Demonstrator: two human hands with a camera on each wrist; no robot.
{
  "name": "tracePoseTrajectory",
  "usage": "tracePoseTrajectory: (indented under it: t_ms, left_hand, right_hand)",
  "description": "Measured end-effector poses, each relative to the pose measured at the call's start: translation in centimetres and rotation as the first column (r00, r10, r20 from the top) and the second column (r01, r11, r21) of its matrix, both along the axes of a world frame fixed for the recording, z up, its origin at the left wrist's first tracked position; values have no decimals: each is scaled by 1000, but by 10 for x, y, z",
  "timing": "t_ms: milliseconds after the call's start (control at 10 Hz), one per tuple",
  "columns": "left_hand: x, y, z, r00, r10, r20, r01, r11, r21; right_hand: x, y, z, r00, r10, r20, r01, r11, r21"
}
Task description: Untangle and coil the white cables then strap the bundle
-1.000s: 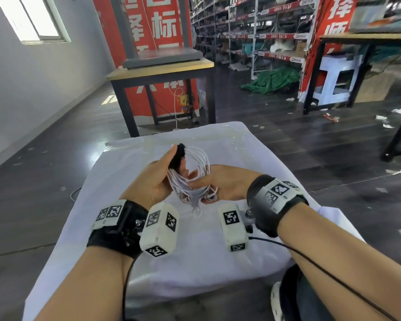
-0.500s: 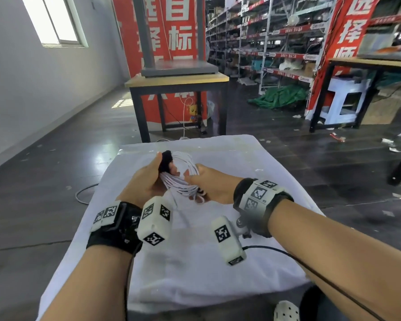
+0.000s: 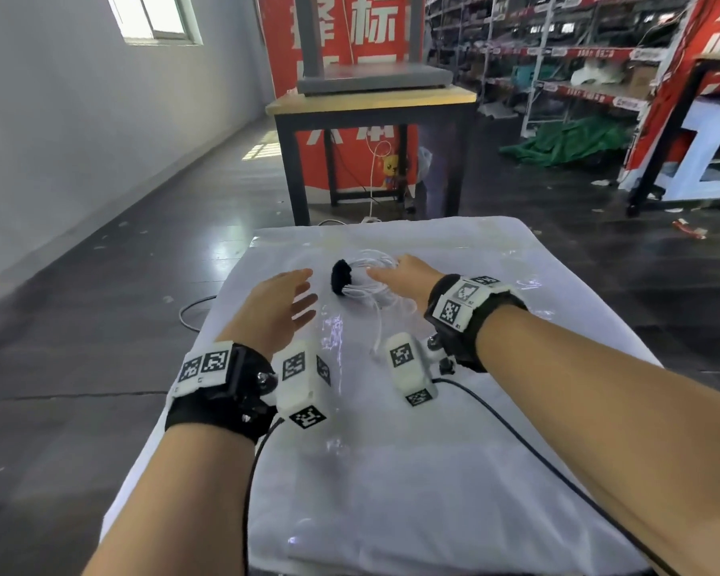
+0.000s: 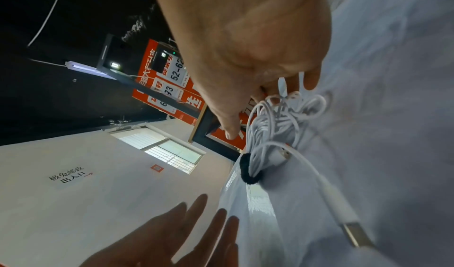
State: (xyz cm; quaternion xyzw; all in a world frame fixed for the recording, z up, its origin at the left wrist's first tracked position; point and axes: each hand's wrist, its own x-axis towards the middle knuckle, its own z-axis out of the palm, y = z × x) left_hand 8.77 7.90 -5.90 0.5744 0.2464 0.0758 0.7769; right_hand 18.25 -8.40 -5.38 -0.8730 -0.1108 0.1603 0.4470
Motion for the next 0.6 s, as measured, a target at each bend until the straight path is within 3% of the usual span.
tracePoseTrajectory:
  t_ms: [100,300,400,500,600]
  left_hand:
    - [3,-6,-7,994,-96,-45,101,988,117]
    - [9,-38,-10,922,-369,-118,384,908,165]
    - [14,-46,-11,911,-412,-35,413,907,83]
    - [15,-49,-12,897,-442,-25,442,892,91]
    - [15,-51,-10,909,-412,-62,416,886,203]
  right_hand:
    - [3,4,-5,998,-24,58,31,992,-121]
    - [-4,-4,-3,996,-87,25,88,995,-40]
    - [-11,-12,4,997,-72,-32,73,997,29]
    - [-21,-21,11,997,-75,-30,76,997,20]
    - [-22,-26,15,995,-95,-18,96,994,49]
